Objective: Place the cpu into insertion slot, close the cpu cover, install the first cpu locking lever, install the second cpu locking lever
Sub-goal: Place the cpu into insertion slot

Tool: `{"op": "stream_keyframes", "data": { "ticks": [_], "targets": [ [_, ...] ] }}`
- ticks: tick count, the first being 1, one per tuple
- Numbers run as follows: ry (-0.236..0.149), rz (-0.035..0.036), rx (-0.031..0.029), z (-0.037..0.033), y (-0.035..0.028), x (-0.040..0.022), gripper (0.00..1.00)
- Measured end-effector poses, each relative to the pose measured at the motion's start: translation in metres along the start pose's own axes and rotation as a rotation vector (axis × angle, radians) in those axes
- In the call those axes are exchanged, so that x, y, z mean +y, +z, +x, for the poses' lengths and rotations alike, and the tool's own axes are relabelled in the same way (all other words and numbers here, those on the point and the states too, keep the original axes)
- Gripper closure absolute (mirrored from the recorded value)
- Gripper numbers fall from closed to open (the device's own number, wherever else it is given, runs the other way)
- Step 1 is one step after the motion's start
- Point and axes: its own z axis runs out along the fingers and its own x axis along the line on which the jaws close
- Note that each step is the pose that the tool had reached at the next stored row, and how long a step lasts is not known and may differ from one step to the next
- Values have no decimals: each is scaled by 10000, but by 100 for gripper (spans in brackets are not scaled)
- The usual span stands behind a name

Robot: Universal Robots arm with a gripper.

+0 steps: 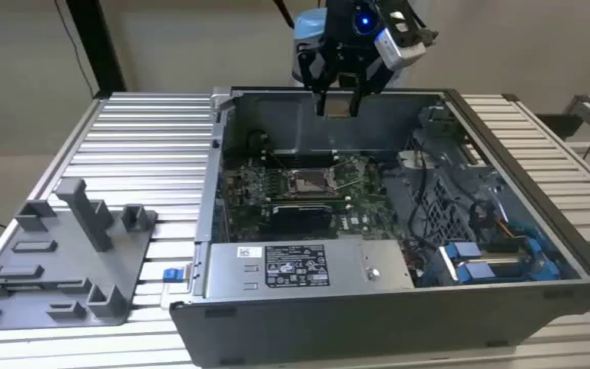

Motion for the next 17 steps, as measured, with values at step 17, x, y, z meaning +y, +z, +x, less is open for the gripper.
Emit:
{"op": "stream_keyframes", "data": {
  "ticks": [17],
  "targets": [
    [-182, 4, 16, 0, 0, 0, 100]
  ]
}}
